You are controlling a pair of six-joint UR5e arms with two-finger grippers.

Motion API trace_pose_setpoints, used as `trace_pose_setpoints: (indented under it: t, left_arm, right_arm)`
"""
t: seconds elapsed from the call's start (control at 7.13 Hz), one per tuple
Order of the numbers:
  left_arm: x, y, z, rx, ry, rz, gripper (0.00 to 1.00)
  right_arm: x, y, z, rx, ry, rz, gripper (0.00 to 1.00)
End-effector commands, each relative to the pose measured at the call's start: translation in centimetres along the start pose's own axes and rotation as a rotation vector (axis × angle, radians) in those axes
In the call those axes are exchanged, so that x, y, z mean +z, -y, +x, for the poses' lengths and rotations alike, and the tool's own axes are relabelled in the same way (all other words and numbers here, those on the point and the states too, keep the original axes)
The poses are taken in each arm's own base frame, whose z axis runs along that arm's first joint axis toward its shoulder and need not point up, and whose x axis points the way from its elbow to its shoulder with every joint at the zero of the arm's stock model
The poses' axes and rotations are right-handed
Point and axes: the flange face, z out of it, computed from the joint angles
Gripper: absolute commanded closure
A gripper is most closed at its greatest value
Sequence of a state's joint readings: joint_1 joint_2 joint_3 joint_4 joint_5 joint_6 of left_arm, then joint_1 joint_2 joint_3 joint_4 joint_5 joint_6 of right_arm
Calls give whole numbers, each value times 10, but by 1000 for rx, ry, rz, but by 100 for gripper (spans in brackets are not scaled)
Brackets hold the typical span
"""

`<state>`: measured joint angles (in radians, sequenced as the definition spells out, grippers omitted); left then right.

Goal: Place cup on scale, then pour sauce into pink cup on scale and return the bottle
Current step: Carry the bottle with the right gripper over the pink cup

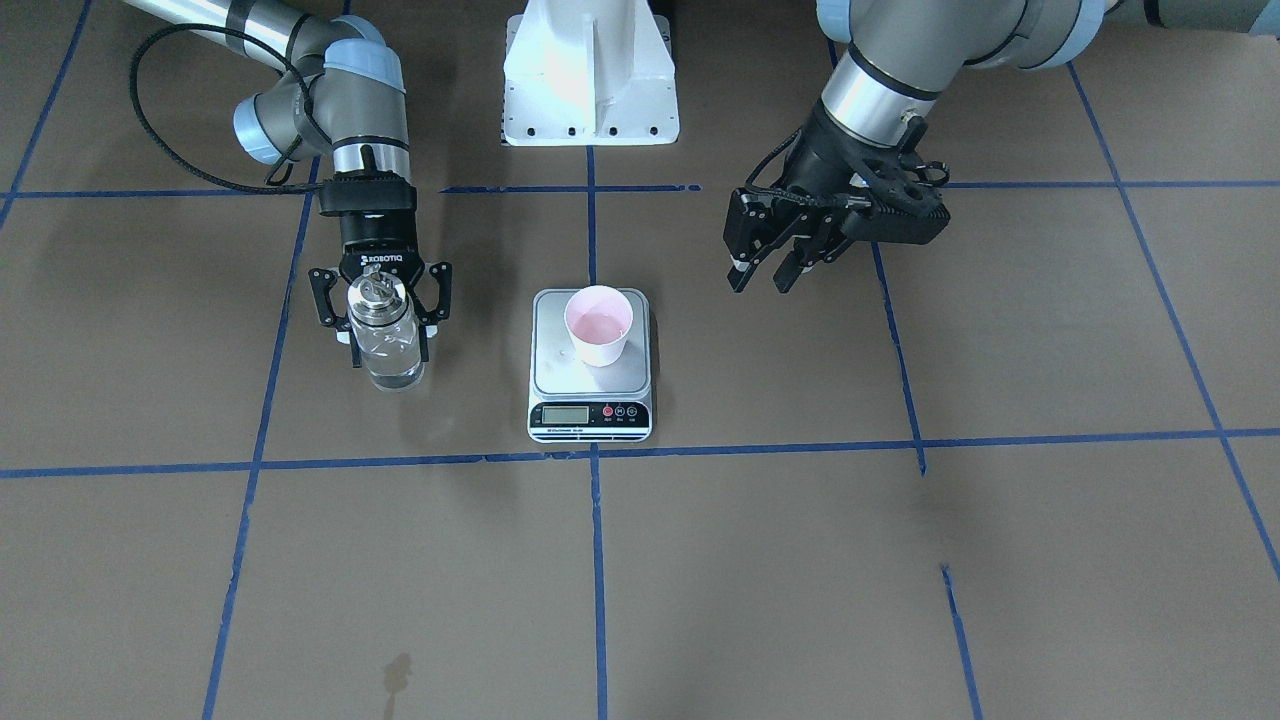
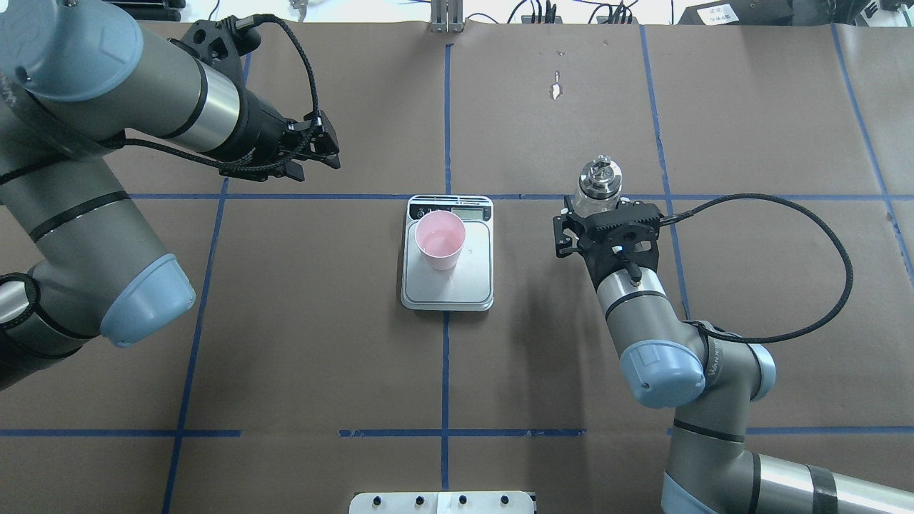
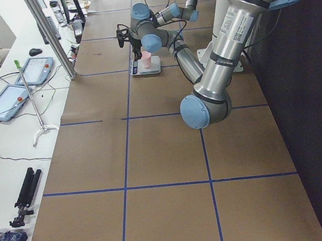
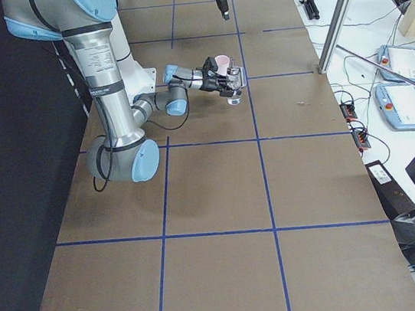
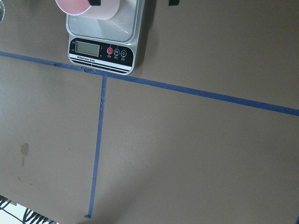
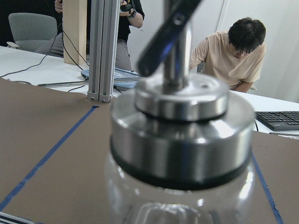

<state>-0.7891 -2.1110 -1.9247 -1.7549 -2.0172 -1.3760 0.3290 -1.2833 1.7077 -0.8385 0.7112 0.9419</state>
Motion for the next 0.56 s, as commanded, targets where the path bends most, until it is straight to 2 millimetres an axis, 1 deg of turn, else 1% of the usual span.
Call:
trace_pose_setpoints:
  t: [0.0,0.14,0.28,0.42]
  left_arm:
    - [0,0,0,1,0,1,43]
    - [0,0,0,1,0,1,43]
    - [0,1,0,1,1,1,43]
    - [1,0,-1,4,3,-1,43]
  right_arm:
    - [0,9,-12,-68,12,0,100]
    - [-4,18,-17,-183,22,12,100]
    - [-8,28,-23,-207,32,22,100]
    - [-10,33,-28,-204,35,29,100]
